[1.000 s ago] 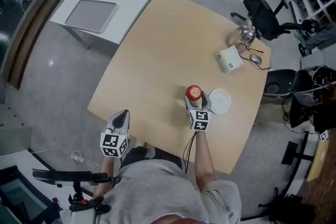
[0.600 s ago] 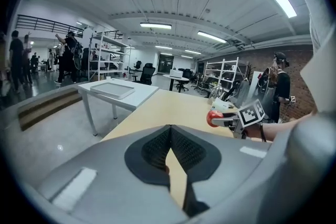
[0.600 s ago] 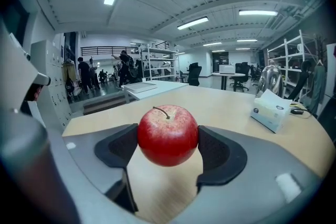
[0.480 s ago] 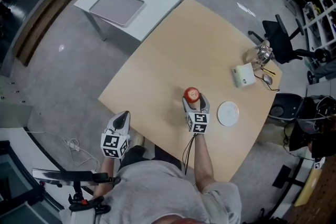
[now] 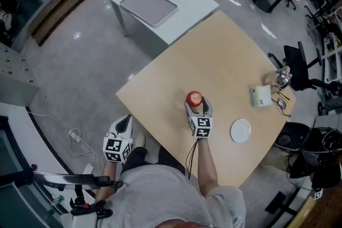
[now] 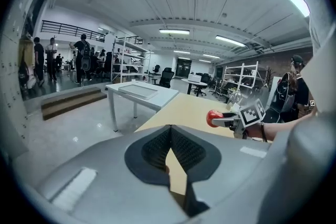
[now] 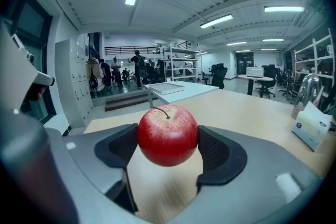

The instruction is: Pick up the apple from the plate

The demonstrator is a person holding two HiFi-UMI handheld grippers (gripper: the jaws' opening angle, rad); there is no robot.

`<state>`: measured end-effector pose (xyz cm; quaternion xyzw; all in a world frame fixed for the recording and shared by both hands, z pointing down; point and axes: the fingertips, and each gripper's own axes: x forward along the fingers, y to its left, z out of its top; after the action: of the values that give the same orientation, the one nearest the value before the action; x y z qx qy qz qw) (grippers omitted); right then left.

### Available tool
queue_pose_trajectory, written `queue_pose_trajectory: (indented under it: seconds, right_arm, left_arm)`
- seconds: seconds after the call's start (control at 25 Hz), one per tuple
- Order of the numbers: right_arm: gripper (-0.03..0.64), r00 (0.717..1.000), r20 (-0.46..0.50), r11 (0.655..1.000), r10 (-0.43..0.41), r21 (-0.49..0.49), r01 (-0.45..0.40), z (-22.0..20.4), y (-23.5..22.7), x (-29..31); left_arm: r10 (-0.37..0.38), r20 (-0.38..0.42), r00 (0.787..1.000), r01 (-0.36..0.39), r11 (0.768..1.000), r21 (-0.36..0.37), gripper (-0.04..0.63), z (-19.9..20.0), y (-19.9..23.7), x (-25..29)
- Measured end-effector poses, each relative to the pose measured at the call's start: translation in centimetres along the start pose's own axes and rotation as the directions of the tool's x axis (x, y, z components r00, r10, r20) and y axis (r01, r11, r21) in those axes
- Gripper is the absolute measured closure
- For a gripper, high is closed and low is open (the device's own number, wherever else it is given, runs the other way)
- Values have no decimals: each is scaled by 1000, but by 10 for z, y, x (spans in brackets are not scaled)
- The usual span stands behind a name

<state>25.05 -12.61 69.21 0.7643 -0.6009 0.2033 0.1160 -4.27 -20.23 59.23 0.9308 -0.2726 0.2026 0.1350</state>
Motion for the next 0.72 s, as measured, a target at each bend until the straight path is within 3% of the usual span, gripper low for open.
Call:
queue_pose_trajectory:
  seconds: [0.72]
  right_arm:
    - [252,966,-34,958,256,-128,-258,40,154,66]
  left_arm:
    - [203,26,979,-198,972,-126,575,-13,100,-79]
